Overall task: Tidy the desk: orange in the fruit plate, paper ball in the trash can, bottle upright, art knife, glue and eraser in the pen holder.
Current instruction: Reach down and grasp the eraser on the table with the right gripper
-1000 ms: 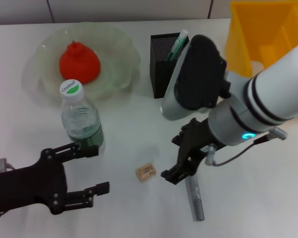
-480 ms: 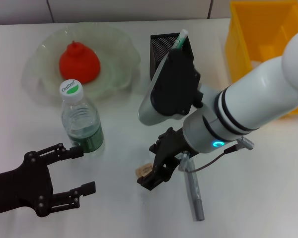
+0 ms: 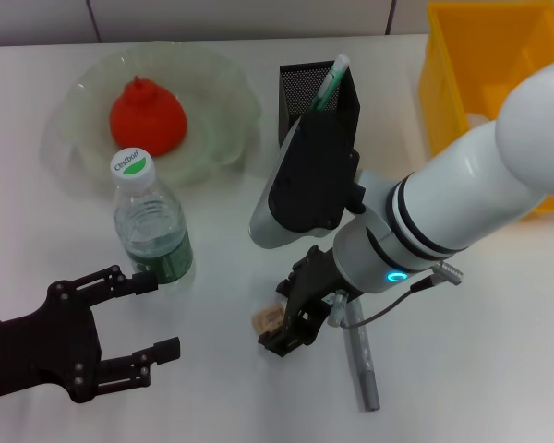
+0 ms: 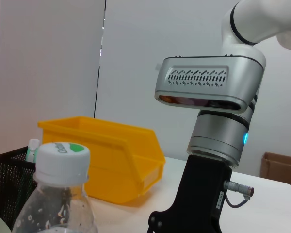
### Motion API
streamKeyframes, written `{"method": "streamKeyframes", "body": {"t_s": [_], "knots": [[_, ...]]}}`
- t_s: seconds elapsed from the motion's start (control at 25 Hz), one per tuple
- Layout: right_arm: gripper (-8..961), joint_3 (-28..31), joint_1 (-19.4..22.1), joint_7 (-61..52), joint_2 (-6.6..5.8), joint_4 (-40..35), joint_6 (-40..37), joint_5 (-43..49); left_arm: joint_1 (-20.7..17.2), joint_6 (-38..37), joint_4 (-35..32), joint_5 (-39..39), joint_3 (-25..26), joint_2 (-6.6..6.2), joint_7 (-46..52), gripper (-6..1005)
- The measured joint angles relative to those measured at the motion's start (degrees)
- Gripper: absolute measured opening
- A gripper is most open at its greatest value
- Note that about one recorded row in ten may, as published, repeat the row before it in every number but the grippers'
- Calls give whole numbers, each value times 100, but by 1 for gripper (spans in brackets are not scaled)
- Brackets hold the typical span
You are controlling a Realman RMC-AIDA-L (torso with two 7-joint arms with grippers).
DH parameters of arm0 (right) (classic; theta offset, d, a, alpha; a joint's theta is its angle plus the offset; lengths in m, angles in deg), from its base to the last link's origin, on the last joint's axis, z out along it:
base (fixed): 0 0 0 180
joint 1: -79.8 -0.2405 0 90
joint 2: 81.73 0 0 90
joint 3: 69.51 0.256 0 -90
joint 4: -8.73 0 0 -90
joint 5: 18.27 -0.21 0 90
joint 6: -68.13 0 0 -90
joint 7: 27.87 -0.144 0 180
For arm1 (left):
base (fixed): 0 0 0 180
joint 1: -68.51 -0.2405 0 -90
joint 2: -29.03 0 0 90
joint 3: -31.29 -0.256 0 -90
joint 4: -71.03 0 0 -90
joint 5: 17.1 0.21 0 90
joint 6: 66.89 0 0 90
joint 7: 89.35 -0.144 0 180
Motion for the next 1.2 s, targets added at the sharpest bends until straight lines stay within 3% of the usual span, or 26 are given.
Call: {"method": "streamKeyframes", "body": {"t_s": [0.2,0.4,0.64,1.2], "knots": [[729,-56,-23,7,3,12,113,-6,4,0,0,0,0,1,0,800],[533,-114,-29,24,4,-54,145,-47,0,-25,-1,1,0,-3,0,800],[436,-70,-1,112,-21,-264,-12,-36,14,-56,-153,8,0,-24,0,800],[433,-90,63,253,-26,-505,-285,-10,-176,-154,-255,10,85,-54,0,800]]}}
